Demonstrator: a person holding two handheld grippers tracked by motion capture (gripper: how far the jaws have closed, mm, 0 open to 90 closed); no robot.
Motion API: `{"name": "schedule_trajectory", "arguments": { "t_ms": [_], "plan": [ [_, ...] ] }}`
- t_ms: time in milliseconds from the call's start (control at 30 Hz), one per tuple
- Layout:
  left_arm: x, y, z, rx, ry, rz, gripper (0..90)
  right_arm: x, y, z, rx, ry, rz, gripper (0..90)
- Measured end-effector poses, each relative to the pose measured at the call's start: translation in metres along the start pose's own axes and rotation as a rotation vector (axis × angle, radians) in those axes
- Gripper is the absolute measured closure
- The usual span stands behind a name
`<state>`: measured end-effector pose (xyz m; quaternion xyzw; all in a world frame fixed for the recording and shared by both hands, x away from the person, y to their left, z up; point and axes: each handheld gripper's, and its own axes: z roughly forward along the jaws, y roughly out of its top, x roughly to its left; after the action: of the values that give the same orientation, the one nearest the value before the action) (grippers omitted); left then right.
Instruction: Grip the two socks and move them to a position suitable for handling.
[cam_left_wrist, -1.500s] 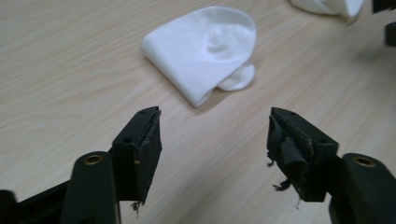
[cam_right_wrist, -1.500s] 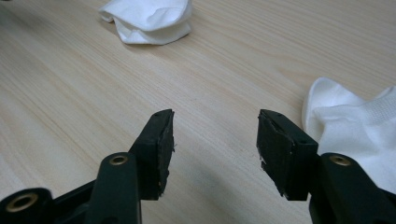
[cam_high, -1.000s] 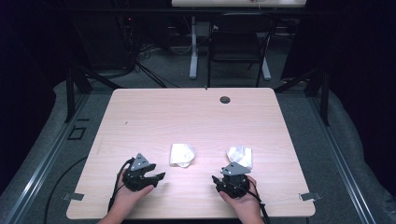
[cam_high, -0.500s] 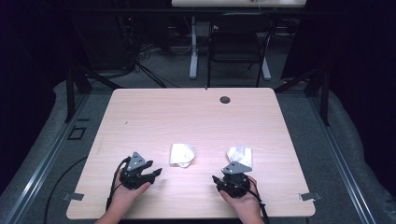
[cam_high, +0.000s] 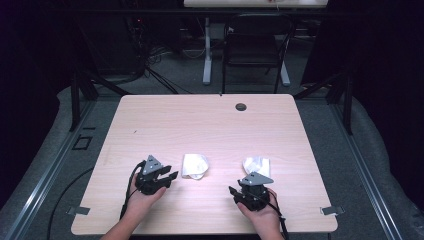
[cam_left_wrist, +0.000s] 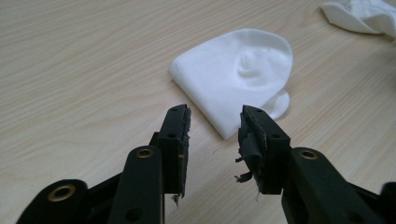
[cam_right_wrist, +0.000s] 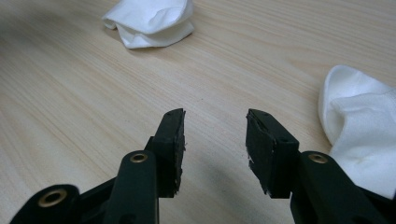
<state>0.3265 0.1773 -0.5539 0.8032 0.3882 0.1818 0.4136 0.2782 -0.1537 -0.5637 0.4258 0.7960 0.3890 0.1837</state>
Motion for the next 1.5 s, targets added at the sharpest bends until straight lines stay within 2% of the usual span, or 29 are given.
{"name": "schedule_trajectory", "arguments": {
  "t_ms": [133, 233, 267, 300, 467, 500, 567, 700, 867, 1100, 1233, 1500],
  "plan": [
    [-0.001, 0.006, 0.005, -0.002, -0.006, 0.011, 64.1, -0.002, 0.000, 0.000, 0.008, 0.003, 0.000, 57.4],
    [-0.003, 0.009, 0.008, -0.008, -0.007, 0.001, 63.7, -0.002, 0.000, 0.000, 0.003, 0.004, 0.005, 57.4],
    [-0.004, 0.011, 0.010, -0.001, 0.009, 0.000, 63.7, -0.002, 0.000, 0.000, 0.001, 0.007, 0.011, 57.4],
    [-0.005, 0.013, 0.015, 0.002, -0.002, -0.009, 64.4, -0.003, 0.000, 0.000, 0.005, 0.008, 0.008, 57.4],
    [-0.008, 0.017, 0.025, 0.011, 0.006, 0.011, 69.5, -0.003, 0.000, -0.001, 0.003, 0.006, 0.005, 57.4],
    [-0.010, 0.019, 0.029, 0.023, 0.022, 0.030, 70.1, -0.003, 0.000, 0.000, 0.001, 0.008, 0.010, 57.4],
    [-0.010, 0.021, 0.032, 0.031, 0.021, 0.037, 74.9, -0.004, 0.000, 0.000, 0.000, 0.005, 0.007, 57.4],
    [-0.014, 0.024, 0.040, 0.059, 0.000, 0.026, 82.1, -0.004, 0.000, -0.001, -0.006, 0.010, 0.016, 57.4],
    [-0.018, 0.025, 0.050, 0.101, 0.008, 0.048, 85.5, -0.006, 0.000, -0.002, -0.009, 0.015, 0.022, 57.3],
    [-0.018, 0.022, 0.057, 0.135, 0.007, 0.048, 89.2, -0.007, 0.000, -0.002, -0.008, 0.016, 0.019, 57.4],
    [-0.018, 0.020, 0.060, 0.136, 0.004, 0.036, 89.4, -0.008, 0.000, -0.002, -0.005, 0.015, 0.020, 57.3],
    [-0.019, 0.016, 0.060, 0.150, -0.009, 0.045, 89.8, -0.008, 0.000, -0.002, -0.013, 0.018, 0.029, 57.4]
  ]
}}
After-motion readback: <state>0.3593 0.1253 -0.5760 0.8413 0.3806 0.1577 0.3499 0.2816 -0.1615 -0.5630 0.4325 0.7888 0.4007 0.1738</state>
